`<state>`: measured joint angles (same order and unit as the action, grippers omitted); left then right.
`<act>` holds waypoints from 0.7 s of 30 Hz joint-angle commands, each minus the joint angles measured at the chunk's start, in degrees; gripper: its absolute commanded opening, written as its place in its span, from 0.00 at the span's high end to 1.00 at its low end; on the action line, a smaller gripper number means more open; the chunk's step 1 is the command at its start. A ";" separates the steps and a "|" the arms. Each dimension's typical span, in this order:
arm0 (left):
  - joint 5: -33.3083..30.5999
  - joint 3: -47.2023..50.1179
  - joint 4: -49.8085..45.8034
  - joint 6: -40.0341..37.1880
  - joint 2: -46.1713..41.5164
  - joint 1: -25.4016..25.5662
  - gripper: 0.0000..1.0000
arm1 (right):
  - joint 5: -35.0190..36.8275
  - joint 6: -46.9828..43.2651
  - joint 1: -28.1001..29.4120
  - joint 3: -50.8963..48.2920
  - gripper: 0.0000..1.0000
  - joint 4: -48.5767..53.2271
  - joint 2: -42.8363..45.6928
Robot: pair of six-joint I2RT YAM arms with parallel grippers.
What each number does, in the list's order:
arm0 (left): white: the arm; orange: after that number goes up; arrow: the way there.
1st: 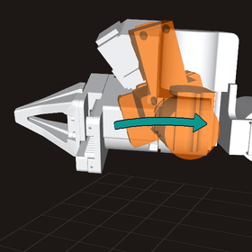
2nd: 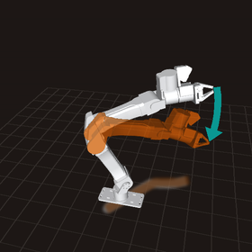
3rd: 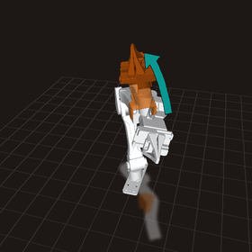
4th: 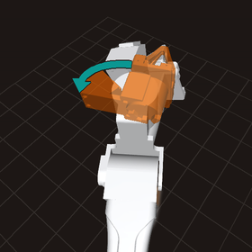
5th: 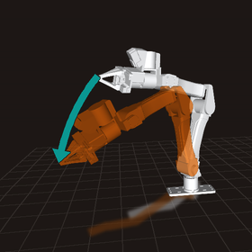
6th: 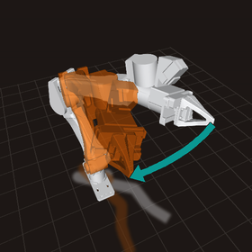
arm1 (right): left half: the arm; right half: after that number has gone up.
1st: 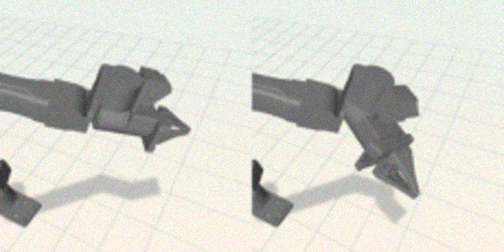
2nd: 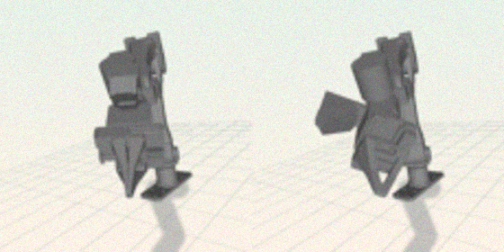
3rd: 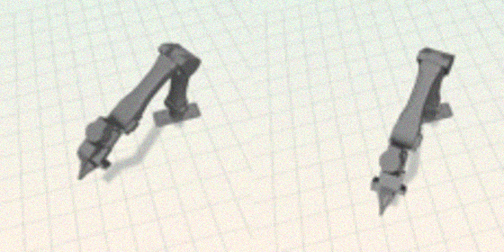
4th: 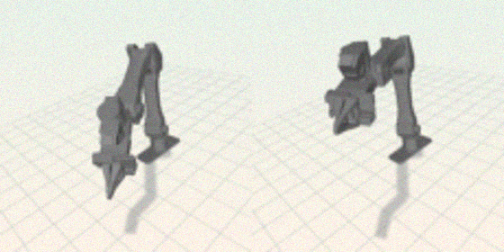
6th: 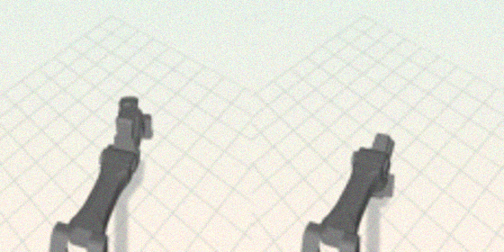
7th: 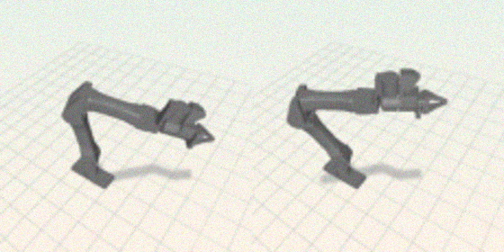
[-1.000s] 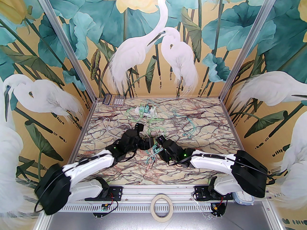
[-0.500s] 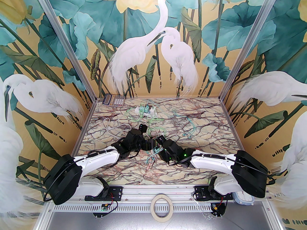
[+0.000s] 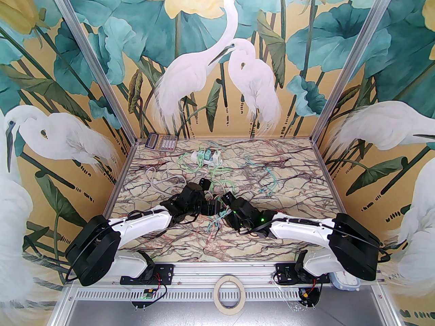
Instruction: Pull the plug off the socket
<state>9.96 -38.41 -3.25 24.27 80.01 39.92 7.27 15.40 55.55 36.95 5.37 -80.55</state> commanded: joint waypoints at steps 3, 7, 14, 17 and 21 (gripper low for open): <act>-1.50 -2.25 -3.11 -0.48 3.43 0.34 0.31 | -0.51 0.60 0.35 0.46 0.72 -2.90 2.39; -2.06 -3.16 -4.38 -0.41 4.97 0.38 0.32 | -0.30 0.36 0.35 -0.30 0.72 -3.13 3.36; -0.74 -3.24 -4.79 -0.67 4.99 0.42 0.34 | 1.07 -1.05 0.43 0.15 0.72 -0.70 3.54; -0.51 -3.27 -5.56 -1.19 4.90 0.86 0.34 | 1.70 -1.79 0.50 0.06 0.73 -0.14 3.56; 0.37 -3.25 -6.58 -1.87 4.42 1.14 0.34 | 2.56 -2.14 0.49 0.08 0.78 -0.04 2.62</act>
<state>10.24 -41.43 -4.73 24.14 83.37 40.58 8.16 14.06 55.55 36.36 6.85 -79.05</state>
